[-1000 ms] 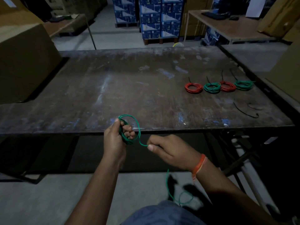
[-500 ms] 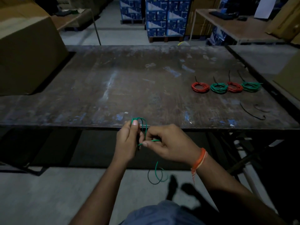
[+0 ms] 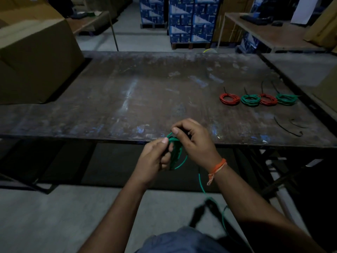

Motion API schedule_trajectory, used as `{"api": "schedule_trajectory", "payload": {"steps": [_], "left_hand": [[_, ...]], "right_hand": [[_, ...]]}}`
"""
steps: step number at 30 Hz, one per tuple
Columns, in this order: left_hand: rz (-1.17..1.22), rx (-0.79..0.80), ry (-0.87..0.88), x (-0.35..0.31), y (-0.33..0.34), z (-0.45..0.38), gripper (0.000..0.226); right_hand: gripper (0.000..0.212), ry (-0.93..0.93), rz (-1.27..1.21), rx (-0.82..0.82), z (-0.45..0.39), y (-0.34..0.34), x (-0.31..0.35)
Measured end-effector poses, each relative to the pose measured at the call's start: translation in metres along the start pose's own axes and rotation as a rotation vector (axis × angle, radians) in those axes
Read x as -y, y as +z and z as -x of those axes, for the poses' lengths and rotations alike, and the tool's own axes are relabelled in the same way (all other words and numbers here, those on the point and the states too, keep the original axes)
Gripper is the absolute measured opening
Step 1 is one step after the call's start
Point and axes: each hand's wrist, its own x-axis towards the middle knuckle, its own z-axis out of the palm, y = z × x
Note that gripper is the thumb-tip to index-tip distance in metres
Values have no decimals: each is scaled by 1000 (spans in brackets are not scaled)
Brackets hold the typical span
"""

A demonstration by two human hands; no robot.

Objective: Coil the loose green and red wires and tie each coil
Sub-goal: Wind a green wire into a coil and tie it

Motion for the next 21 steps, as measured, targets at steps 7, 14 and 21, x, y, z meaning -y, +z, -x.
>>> {"api": "schedule_trajectory", "payload": {"steps": [7, 14, 21], "left_hand": [[456, 156, -62, -6, 6, 3, 29], [599, 320, -160, -12, 7, 6, 25], [618, 284, -220, -9, 4, 4, 34]], "right_hand": [[53, 164, -17, -182, 13, 19, 7], [67, 177, -83, -196, 11, 18, 4], [62, 169, -22, -134, 13, 16, 3]]}}
